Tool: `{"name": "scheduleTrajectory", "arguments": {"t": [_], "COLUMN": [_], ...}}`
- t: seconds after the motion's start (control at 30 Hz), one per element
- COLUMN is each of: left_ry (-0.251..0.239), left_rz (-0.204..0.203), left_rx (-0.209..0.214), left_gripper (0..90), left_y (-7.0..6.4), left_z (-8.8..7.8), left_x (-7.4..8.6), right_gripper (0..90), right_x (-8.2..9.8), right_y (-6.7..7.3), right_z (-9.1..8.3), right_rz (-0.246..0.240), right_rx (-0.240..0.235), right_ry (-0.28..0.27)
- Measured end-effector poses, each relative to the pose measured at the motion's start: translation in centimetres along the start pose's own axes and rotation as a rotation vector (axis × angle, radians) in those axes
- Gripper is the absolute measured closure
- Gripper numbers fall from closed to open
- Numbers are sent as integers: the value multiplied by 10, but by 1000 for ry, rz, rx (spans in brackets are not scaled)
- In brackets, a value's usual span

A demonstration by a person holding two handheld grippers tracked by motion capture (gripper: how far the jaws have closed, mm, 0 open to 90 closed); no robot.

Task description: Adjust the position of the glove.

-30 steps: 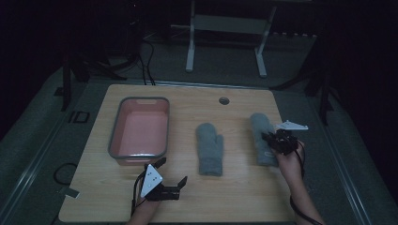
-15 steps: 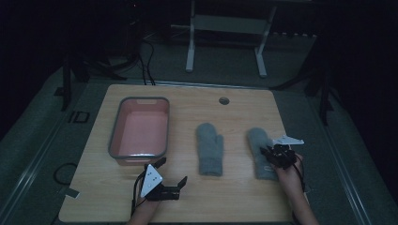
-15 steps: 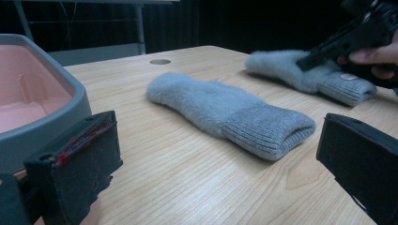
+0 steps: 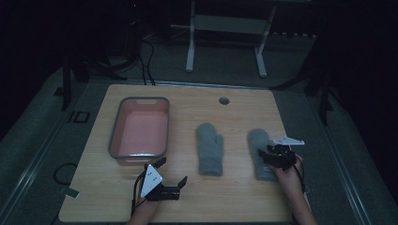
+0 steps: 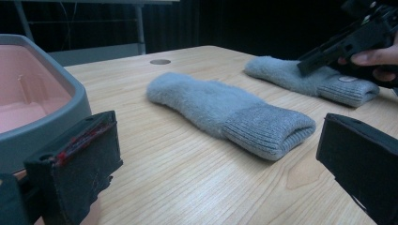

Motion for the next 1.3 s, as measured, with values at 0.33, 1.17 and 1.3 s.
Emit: {"name": "scheduleTrajectory", "arguments": {"t": [0.33,1.17,1.3], "left_ry": [-2,-1,-1], "left_rz": [4,-2,1], "left_rx": [-1,-4,-2], "left_gripper": [4,3,3], "left_y": [0,0,0], "left_z": [0,0,0], "left_x": [0,0,0], "right_gripper": [410,811,812], "right_x": [2,-1,-18], "right_y": [0,17,26], "right_z": [-16,-11,-17], "right_rz": [76,128,146], "right_rx": [71,146,164], "right_ry": [-46,-52,-81]}}
Point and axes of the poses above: each handheld gripper's, and its own axes: z roughly forward along the jaws, x roughly out of its underside, y roughly to its left, the point moved 10 cm from there along z, roughly forward along the jaws, and after that the axes turned 6 degrees about -z, right-handed, at the moved point
